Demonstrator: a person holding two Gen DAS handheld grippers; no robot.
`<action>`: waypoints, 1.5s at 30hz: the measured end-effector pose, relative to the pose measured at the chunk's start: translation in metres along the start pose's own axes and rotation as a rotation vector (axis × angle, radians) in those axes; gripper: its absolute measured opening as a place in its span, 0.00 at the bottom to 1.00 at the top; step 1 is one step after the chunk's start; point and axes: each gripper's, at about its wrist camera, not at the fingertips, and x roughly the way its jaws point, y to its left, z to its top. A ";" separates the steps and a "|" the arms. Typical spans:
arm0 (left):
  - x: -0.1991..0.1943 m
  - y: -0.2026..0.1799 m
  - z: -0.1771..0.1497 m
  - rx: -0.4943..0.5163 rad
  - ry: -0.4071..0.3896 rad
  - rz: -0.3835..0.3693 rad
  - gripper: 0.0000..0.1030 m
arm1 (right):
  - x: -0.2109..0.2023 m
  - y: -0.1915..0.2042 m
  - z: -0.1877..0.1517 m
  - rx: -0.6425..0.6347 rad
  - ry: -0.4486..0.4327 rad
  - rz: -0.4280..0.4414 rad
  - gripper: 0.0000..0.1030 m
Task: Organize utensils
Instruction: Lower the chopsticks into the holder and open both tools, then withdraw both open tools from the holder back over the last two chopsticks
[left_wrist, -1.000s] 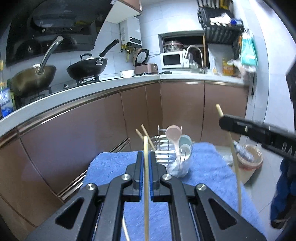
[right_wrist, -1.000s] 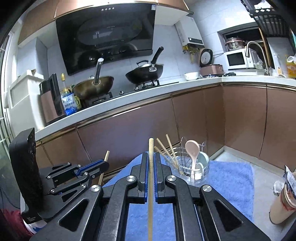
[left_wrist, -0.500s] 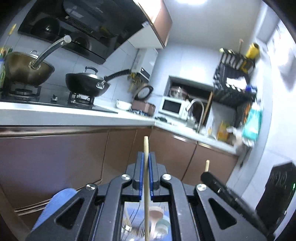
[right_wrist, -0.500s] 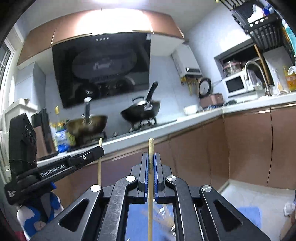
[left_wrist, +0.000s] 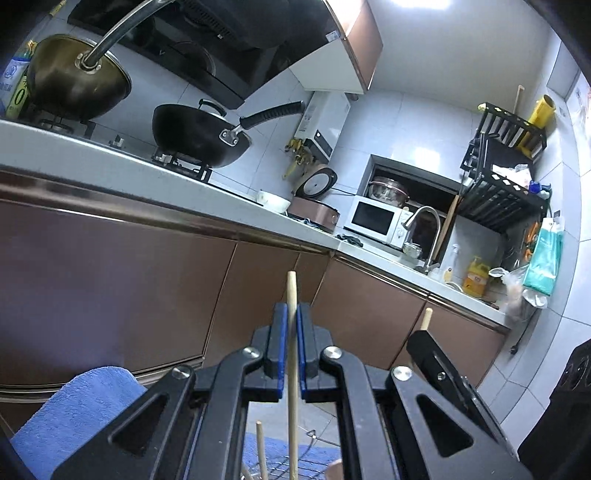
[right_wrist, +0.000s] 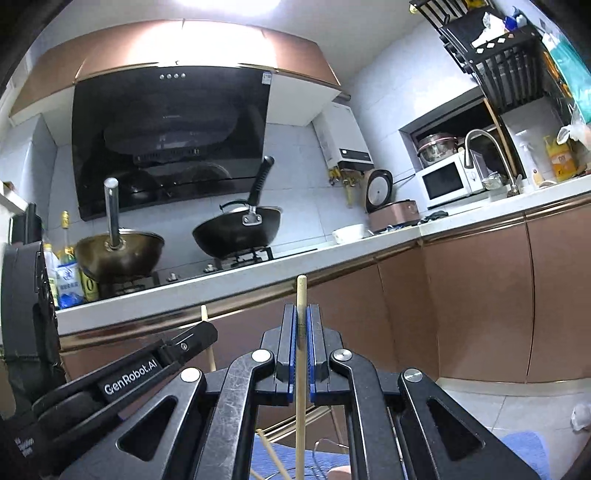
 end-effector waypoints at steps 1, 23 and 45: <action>0.003 0.001 -0.003 -0.001 -0.002 0.001 0.04 | 0.001 0.000 -0.002 -0.005 0.001 -0.004 0.05; -0.031 0.010 -0.023 0.066 0.028 0.101 0.30 | -0.038 0.002 -0.027 -0.085 0.091 -0.073 0.23; -0.176 0.011 -0.045 0.307 0.219 0.368 0.38 | -0.130 0.050 -0.052 -0.078 0.369 0.009 0.33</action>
